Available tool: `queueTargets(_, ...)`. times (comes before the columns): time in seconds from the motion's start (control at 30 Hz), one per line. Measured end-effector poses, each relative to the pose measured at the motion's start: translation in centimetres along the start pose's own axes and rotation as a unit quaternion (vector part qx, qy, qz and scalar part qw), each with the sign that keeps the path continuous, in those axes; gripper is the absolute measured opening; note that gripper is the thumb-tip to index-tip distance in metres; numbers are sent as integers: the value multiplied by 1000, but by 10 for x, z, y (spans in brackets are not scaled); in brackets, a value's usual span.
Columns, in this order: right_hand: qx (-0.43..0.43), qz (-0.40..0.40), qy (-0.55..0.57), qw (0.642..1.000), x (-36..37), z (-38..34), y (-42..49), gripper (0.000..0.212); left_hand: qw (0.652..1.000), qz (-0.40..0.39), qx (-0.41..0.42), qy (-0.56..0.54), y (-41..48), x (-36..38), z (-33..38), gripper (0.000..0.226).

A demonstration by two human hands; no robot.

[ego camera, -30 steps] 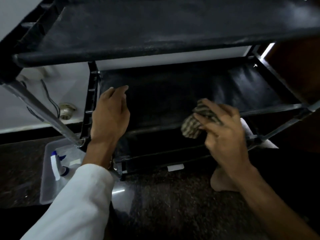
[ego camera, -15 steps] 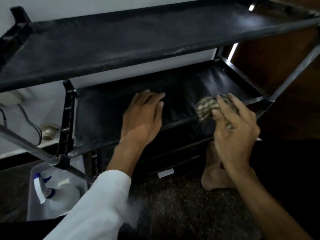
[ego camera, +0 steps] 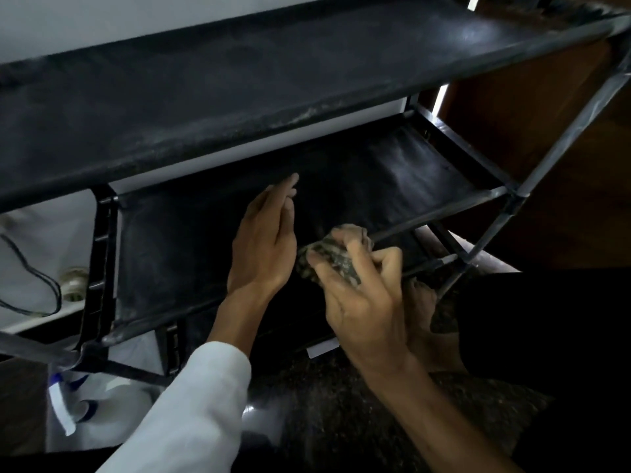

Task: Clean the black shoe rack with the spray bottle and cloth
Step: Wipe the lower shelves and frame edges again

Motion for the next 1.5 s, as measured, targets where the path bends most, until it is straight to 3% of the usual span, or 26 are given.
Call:
queueTargets(0.1,-8,-16,-28,999,-9,24,3,27,999,-13,-25,36,-1,0,-2,41)
queueTargets(0.3,102,0,-21,995,-31,82,10,32,998,-27,-33,39,-2,0,-4,41)
queueTargets(0.43,129,-41,-16,991,-31,56,12,40,999,-26,-11,-23,0,1,0,41)
queueTargets(0.6,62,-101,7,993,-10,-3,2,30,999,-37,-8,-12,1,3,2,40)
queueTargets(0.77,24,-93,-22,995,-14,18,1,29,999,-38,-21,24,-1,0,-4,41)
queueTargets(0.83,56,-92,-45,993,-20,44,4,26,998,-40,-26,33,-2,0,-5,41)
queueTargets(0.93,149,-37,59,986,-28,85,13,24,998,-38,-26,31,-3,2,-5,40)
queueTargets(1.1,187,18,133,973,-29,72,14,43,999,-32,2,-10,-1,2,-1,38)
queueTargets(1.17,177,-3,93,980,-28,51,12,39,999,-26,8,-27,-1,1,0,38)
queueTargets(1.33,47,-96,30,994,-11,12,6,25,999,-37,11,-2,1,1,-1,39)
queueTargets(1.5,61,-88,6,994,-22,49,9,27,999,-32,23,-17,0,1,0,38)
Point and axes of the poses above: each hand's wrist, its own y-axis towards the middle knuckle, its own x-axis out of the palm, z = x × y, the point moved 1 cm from there along y, towards the middle knuckle, and after that the axes turned 11 degrees about -z, right-handed, at the moved point
